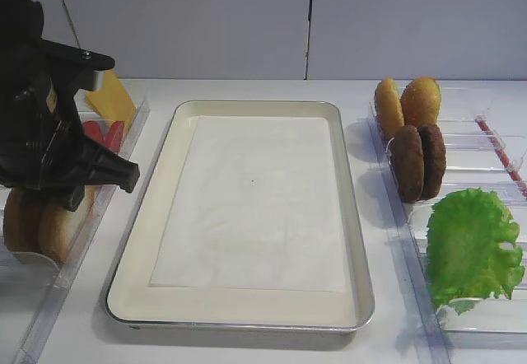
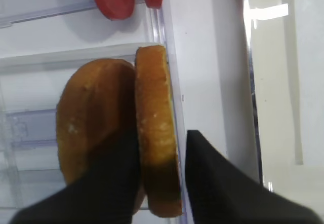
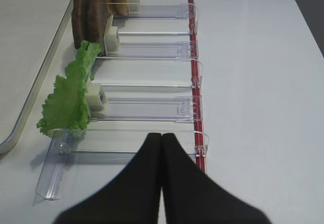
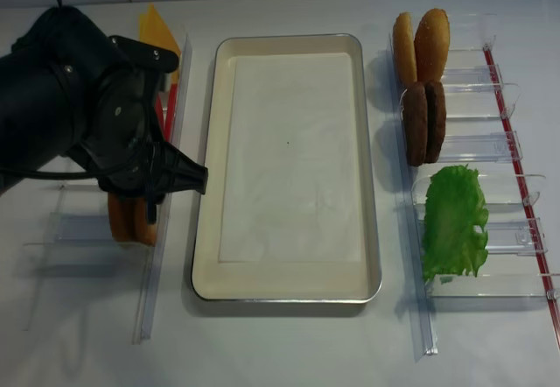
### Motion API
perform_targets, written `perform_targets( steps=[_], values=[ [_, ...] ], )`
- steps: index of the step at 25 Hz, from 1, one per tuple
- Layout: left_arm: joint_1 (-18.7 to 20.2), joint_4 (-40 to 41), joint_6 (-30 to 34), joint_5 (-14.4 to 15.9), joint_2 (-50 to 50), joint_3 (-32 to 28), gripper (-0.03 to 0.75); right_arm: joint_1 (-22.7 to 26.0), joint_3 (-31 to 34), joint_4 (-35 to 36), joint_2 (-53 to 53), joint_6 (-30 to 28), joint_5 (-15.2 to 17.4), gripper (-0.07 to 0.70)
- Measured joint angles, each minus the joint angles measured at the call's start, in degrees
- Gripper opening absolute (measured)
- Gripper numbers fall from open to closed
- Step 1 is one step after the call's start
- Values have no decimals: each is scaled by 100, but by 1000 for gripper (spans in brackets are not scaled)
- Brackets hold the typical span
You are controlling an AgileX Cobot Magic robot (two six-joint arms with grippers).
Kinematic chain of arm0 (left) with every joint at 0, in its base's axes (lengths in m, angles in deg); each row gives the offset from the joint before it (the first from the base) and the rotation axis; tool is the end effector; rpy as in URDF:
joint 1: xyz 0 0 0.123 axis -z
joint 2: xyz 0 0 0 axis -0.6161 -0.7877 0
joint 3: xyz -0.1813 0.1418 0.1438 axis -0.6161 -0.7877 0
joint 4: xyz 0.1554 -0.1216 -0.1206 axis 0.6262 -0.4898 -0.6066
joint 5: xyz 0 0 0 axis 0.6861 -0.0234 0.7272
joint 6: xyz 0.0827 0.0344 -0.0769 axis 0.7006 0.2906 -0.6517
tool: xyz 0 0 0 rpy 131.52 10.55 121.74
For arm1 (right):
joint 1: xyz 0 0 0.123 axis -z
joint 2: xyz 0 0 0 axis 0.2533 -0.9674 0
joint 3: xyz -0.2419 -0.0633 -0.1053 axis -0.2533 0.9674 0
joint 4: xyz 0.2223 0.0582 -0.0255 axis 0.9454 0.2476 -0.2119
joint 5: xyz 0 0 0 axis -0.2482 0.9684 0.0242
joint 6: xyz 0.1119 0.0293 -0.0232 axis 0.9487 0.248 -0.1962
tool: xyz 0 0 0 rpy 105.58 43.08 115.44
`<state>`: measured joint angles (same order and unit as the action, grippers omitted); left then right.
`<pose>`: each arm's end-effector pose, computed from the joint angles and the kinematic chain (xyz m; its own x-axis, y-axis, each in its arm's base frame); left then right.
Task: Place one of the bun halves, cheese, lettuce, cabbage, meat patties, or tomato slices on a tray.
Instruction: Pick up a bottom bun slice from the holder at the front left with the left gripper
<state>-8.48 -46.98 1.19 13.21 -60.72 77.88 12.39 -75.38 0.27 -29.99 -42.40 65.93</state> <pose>0.2427 -0.0992 0.2262 -0.9433 0.1707 -0.2848 0.1177 0.9740 0.1937 0.0103 0.0036 0.2402 -0.5297 0.0268 -0.8478 -0.0372 0.9978 0.0548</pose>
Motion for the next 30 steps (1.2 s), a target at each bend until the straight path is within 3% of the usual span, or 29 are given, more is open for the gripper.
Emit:
perform_targets(
  steps=[4,22,30],
  values=[
    [0,14,-39,14,0,0,156,0,0,0,0,0,0,-28],
    [0,10,-288,161,118,28,152,0,0,0,0,3,0,-28],
    [0,-97,-295,535,229,355,151,0,0,0,0,3,0,-28]
  ],
)
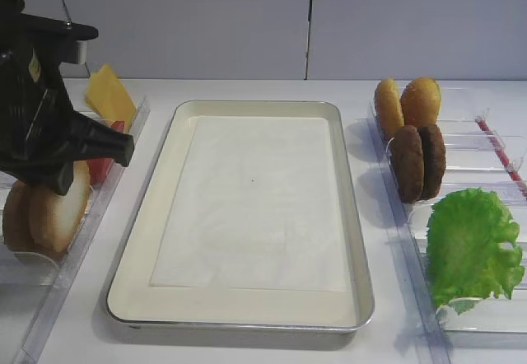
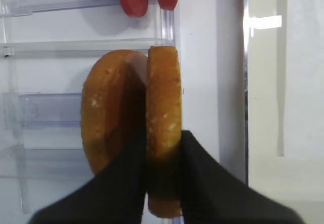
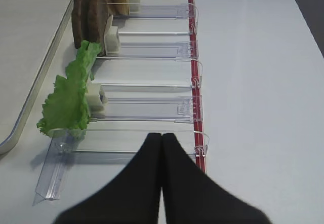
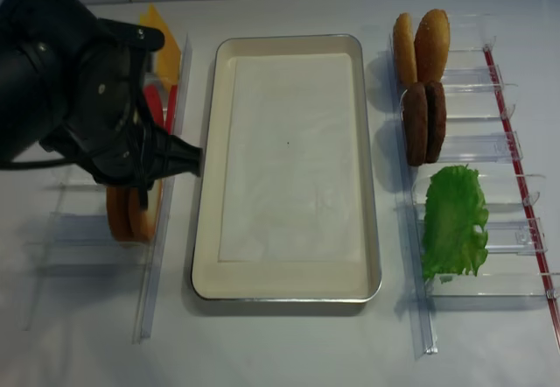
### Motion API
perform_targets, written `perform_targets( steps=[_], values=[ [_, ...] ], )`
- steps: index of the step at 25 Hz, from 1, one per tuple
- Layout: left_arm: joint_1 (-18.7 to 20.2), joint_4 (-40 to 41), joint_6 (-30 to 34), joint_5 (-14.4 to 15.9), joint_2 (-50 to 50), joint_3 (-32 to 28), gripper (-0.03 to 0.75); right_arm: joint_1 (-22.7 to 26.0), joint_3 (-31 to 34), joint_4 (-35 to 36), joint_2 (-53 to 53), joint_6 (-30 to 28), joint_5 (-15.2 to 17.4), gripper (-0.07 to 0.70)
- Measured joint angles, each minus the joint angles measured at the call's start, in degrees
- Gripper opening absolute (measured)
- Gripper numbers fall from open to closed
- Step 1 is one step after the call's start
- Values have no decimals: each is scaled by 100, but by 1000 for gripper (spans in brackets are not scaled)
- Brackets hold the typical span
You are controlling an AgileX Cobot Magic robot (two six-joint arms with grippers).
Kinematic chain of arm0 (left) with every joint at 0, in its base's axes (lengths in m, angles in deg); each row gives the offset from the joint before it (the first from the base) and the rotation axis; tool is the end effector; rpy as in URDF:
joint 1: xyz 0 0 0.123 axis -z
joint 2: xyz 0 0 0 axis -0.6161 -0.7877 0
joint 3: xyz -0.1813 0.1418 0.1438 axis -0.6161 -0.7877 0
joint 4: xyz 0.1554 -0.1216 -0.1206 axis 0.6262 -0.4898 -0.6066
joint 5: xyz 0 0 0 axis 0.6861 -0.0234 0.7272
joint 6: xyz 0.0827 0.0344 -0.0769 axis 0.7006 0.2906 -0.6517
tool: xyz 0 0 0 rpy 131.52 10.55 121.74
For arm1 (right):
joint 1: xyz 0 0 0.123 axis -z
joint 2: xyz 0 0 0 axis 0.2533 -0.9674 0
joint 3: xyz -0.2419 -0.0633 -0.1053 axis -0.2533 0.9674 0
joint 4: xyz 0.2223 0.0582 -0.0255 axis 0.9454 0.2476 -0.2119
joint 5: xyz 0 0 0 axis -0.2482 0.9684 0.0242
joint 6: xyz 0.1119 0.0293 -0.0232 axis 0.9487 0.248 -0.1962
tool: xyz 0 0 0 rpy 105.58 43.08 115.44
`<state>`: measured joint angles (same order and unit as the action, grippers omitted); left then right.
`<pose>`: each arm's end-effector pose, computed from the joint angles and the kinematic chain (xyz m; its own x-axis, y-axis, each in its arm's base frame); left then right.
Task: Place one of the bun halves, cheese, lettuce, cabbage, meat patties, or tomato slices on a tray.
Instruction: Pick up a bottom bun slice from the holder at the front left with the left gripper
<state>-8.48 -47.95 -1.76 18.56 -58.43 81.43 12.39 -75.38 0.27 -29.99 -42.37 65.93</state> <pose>0.2376 -0.0964 0.2497 -0.9491 0.0846 -0.3034 0.0346 0.9854 0.1664 0.0103 0.0036 0.2402 -0.5297 0.0273 -0.8478 -0.0370 0.9978 0.0552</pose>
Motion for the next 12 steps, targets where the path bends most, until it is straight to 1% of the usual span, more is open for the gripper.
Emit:
perform_targets(
  steps=[7,12],
  values=[
    [58,-110,0,107,14,129,151,0,0,11,0,0,0,-28],
    [337,-123,-106,127,14,143,151,0,0,11,0,0,0,-28]
  ],
)
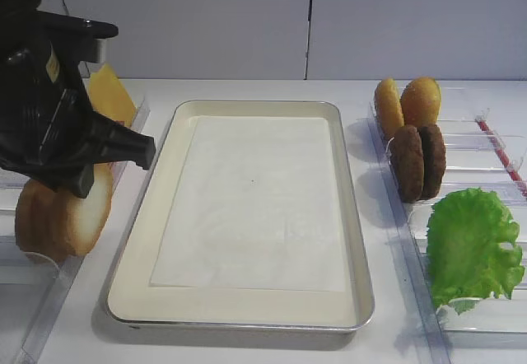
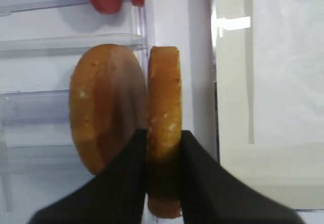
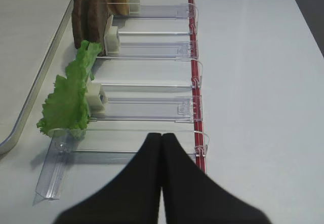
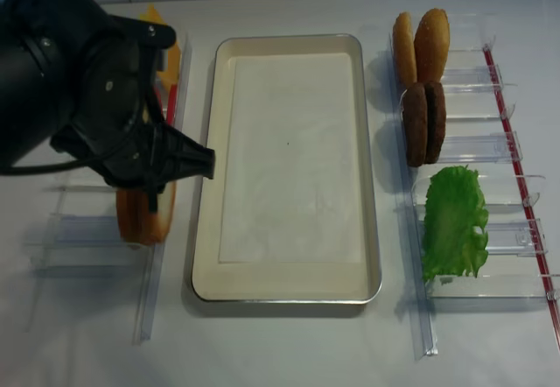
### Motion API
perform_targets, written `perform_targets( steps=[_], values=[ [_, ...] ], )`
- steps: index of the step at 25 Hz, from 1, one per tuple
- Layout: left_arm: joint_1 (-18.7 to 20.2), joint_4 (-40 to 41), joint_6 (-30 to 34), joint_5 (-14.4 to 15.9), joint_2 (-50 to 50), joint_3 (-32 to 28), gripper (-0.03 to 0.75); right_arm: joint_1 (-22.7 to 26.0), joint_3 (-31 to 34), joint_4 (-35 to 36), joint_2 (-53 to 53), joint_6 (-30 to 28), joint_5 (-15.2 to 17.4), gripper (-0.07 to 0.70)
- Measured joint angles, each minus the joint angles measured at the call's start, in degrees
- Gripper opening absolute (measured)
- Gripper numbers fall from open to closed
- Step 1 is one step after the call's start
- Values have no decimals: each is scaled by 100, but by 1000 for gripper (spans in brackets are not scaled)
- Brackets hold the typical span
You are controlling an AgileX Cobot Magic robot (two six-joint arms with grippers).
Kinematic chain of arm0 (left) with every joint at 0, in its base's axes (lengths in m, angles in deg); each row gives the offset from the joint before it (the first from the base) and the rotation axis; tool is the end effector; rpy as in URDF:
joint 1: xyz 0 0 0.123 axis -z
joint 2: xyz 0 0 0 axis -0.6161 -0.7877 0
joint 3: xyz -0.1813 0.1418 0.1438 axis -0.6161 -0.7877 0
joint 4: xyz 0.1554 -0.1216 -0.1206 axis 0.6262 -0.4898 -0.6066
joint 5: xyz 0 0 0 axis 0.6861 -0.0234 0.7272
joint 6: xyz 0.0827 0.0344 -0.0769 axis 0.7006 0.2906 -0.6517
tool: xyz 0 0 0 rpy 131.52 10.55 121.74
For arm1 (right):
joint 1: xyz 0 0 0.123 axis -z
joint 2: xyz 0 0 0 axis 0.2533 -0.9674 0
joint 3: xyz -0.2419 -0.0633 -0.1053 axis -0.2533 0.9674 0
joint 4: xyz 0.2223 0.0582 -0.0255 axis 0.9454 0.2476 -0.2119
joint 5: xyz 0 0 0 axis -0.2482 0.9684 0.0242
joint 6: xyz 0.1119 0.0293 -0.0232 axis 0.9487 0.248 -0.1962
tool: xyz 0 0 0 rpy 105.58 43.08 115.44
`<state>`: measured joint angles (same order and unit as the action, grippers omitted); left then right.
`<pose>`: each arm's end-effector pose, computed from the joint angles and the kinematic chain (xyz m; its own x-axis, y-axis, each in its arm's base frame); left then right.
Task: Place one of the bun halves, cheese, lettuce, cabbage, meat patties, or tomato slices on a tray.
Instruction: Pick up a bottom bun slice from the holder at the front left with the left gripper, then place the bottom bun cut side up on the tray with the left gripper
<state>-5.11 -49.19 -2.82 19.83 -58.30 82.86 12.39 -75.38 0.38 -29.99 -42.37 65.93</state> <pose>0.2310 -0.1120 0.2555 -0.9470 0.1051 -0.3035 0.0644 0.9879 0.1410 0.0103 0.0038 0.2402 -0.5298 0.0281 -0.8477 -0.0380 0.9977 0.0568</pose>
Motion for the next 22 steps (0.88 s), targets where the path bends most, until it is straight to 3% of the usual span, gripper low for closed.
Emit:
perform_targets(
  steps=[7,16,22],
  values=[
    [510,-237,-198,-322,0,192,149,0,0,0,0,0,0,-28],
    [686,-1111,-312,-1536,0,322,148,0,0,0,0,0,0,-28],
    [686,-2123,363,-2334,-48,229,148,0,0,0,0,0,0,-28]
  ],
)
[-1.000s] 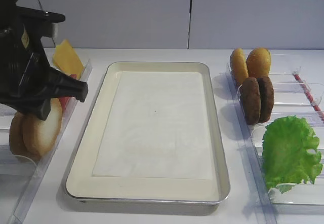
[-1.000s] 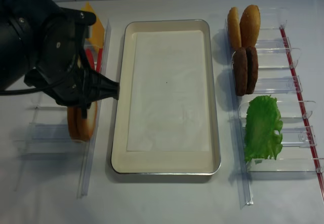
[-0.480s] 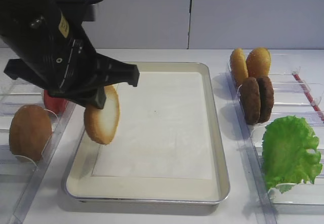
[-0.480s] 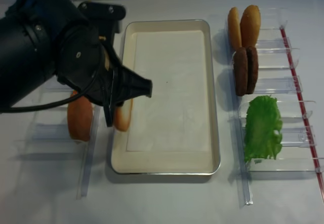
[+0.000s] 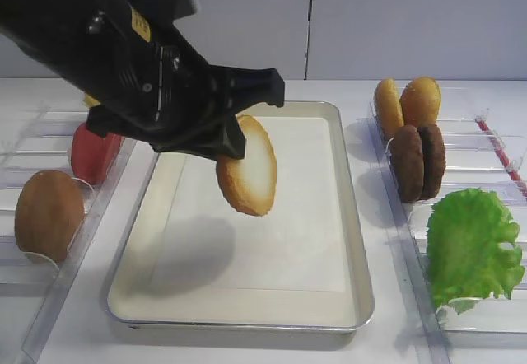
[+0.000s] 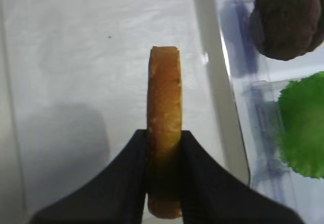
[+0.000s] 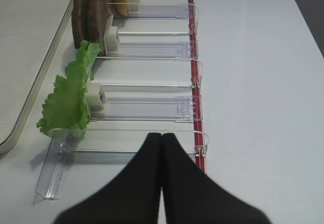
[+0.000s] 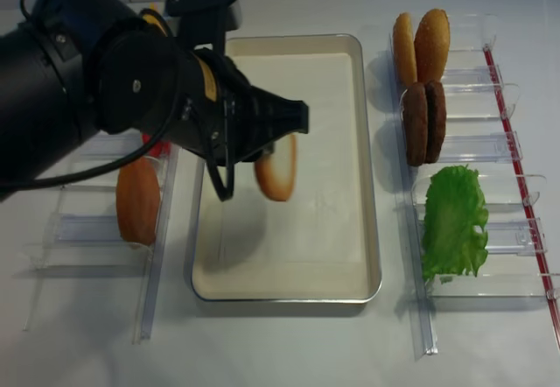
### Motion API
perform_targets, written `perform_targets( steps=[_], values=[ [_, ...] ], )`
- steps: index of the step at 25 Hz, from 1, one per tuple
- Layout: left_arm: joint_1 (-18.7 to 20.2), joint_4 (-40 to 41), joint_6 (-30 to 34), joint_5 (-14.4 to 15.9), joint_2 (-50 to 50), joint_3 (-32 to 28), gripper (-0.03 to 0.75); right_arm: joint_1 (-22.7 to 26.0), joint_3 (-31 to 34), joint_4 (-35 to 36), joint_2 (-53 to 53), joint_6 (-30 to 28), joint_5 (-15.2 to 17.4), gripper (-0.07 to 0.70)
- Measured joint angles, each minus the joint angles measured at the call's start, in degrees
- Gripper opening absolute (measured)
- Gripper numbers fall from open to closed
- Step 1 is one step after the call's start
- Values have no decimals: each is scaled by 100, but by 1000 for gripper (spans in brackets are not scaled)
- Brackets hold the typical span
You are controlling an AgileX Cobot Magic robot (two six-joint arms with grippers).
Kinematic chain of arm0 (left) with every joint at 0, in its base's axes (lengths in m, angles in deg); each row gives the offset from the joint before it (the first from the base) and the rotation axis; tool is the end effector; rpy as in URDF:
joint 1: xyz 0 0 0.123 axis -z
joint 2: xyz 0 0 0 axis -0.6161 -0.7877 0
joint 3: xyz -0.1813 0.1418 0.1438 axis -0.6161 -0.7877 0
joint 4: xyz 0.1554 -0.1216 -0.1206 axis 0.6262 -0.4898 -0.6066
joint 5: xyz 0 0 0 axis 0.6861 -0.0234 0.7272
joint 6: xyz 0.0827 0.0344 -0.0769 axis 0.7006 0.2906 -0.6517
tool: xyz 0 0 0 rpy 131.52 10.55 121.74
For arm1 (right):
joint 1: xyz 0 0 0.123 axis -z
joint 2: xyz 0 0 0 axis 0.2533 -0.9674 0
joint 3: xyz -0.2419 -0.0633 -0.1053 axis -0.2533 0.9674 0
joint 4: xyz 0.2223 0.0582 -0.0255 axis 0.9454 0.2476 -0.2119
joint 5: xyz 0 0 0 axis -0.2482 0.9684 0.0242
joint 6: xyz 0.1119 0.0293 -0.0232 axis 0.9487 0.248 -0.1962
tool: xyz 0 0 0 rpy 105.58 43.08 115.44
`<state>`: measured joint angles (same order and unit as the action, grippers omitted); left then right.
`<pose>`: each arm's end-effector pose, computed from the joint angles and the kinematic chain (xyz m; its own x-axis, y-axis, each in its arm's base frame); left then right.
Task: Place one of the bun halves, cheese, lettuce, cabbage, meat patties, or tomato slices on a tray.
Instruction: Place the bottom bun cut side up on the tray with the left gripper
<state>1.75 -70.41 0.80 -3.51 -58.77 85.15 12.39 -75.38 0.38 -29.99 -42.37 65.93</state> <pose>0.2297 -0.1990 0.2790 -0.8787 0.0271 -0.4765 0.2209 0.9081 -0.3556 0.0103 0.0038 0.2402 -0.5298 0.0281 -0.8477 -0.0380 0.9977 0.0568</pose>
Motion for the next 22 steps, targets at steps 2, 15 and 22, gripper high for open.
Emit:
perform_targets(
  steps=[2,15,22],
  values=[
    [-66,-581,408,-165,-114,-75,148,0,0,0,0,0,0,-28],
    [-1584,-6307,5837,155,-652,-1020,148,0,0,0,0,0,0,-28],
    [-1891,-7804,7464,531,-834,-1640,148,0,0,0,0,0,0,-28]
  ],
)
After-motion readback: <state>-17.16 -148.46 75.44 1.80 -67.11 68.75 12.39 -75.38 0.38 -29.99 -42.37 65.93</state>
